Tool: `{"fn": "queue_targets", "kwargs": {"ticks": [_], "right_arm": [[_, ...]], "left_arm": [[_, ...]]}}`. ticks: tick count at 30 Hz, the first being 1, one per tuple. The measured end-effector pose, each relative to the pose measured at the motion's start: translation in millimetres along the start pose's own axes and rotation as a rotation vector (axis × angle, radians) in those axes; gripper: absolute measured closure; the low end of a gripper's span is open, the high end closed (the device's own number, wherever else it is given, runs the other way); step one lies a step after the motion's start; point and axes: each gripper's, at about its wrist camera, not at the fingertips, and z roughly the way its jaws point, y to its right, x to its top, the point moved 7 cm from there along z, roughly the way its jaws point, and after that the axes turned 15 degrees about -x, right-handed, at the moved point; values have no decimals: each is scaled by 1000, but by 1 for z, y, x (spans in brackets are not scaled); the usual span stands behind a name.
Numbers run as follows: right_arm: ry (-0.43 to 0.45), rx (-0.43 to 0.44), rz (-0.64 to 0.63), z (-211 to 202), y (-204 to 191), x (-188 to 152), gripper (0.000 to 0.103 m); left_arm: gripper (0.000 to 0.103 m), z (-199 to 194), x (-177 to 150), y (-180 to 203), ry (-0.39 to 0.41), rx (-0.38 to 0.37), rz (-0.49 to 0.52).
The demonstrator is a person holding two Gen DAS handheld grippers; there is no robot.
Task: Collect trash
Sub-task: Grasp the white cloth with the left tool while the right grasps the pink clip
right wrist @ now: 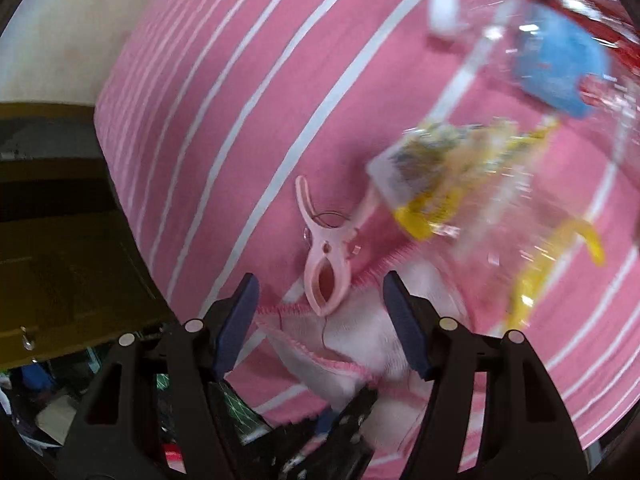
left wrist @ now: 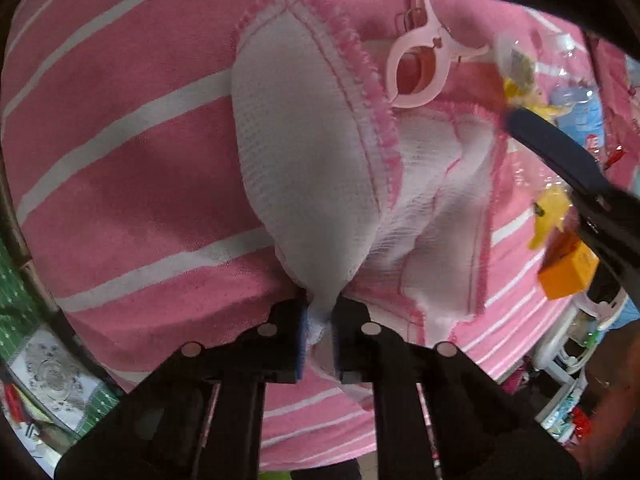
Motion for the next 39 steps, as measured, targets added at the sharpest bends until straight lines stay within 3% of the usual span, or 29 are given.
{"fn": "queue_targets", "kwargs": {"ticks": [1,3,5,7,11,22,34,39], "right_arm": [[-15,-11,-13,5,-3,2,48],[-48,-61,-49,21,-12,6,50],[-78,-96,-70,36,-15,11,53],[-90,-138,-83,46,-17,15,68],[-86,-151,-94,47,-20,19,70],[7,-75,-53,-24,-6,-10,70],[121,-4,46,-125,40,-61,70],[168,27,98,-159,67,-75,70]], "left_arm": [[95,-2,0,-4,1,0,-21],[95,-9,2,-14,-5,-52,-73],[95,-15,3,-18,-6,-57,-66],[95,-28,7,-30,-1,-60,-51],[96,-38,9,-33,10,-87,-76],[96,-72,5,-13,53,-104,-38],[96,-129,-22,49,111,-109,134],[96,-133,-46,81,119,-94,209]]}}
